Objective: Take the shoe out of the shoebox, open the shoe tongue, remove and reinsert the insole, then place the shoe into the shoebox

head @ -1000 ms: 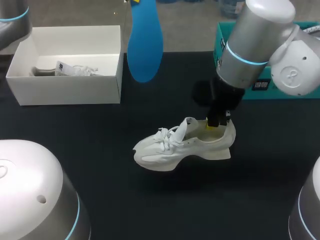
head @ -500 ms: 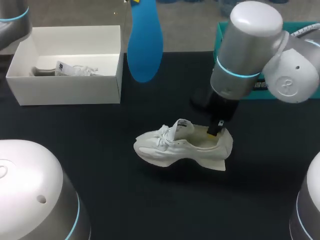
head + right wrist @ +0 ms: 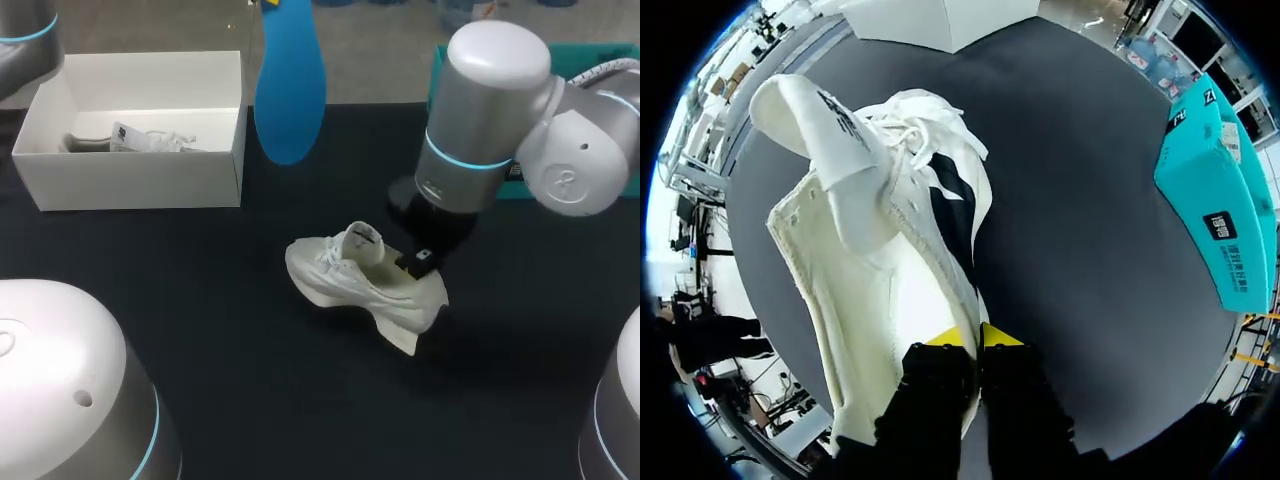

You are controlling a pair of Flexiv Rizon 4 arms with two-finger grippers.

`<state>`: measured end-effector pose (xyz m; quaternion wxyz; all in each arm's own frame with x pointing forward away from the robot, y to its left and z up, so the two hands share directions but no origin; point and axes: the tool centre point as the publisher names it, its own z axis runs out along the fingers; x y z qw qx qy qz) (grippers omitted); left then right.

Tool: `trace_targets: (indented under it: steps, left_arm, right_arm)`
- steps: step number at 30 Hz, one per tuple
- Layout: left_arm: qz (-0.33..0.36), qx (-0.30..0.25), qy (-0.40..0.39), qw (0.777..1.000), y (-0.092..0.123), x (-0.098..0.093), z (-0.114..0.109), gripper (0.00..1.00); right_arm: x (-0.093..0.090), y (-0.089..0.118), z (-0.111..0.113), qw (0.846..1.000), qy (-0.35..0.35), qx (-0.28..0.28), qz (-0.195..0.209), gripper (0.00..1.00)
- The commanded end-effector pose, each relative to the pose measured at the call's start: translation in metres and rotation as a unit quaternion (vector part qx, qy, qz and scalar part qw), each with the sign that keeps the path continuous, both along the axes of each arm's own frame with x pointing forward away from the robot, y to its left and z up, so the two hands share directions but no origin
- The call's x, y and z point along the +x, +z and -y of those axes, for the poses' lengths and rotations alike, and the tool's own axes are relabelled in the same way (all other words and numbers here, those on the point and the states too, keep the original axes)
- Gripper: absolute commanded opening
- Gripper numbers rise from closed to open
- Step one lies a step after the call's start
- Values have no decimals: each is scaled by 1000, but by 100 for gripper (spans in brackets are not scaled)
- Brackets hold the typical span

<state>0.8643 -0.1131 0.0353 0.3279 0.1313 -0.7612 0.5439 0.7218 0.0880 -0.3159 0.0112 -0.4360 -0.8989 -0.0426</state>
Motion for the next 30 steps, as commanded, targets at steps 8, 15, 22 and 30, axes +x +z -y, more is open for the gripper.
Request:
trace_targets:
  steps: [8,15,22,30]
  left_arm:
    - [0,0,0,1000,0,0,0,0]
    - [0,0,0,1000,0,0,0,0]
    - [0,0,0,1000,0,0,0,0]
    - [0,0,0,1000,0,0,0,0]
  right_arm:
    - [-1,-2,2,1000,-3,3,2,0]
    - [-1,-2,2,1000,-3,3,2,0]
    - [1,-4,4,998,-55,1,2,0]
    - [-4,-14,6,983,-180,31,-20,0]
